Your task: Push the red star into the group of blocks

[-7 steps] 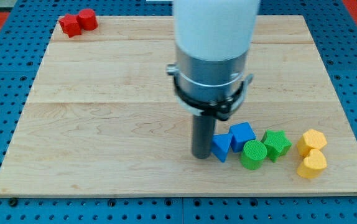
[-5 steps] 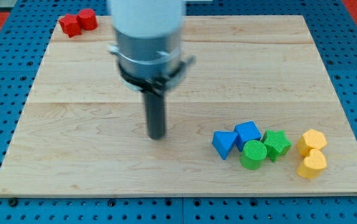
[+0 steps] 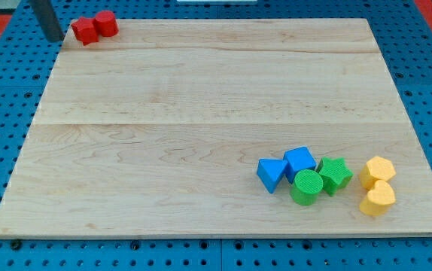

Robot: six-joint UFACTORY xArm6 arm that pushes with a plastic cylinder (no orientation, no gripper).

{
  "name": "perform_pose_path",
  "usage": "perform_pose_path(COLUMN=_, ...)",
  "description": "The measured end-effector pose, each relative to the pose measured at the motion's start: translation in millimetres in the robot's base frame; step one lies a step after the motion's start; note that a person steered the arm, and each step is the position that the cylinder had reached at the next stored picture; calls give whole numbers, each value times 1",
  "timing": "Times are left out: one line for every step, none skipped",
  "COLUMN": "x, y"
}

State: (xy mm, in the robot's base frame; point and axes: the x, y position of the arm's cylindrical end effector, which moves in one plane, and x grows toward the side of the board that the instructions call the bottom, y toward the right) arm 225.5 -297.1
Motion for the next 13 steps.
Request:
perform_pose_path(x=-25, y=22)
perform_pose_path(x=16, y=113)
perform_pose_path(x=80, y=188)
perform_pose_path(x=46, y=159)
perform_pose_path(x=21, y=167)
perform_pose_path(x=40, y=105)
perform_pose_path(x=42, y=71)
perform_pose_path(x=72, y=80)
perform_pose_path(x=103, y=191)
perform_pose_path(x=121, y=203)
perform_pose_path(x=81, y=167)
perform_pose_path(x=126, y=166)
perform_pose_path(x=159, y=232)
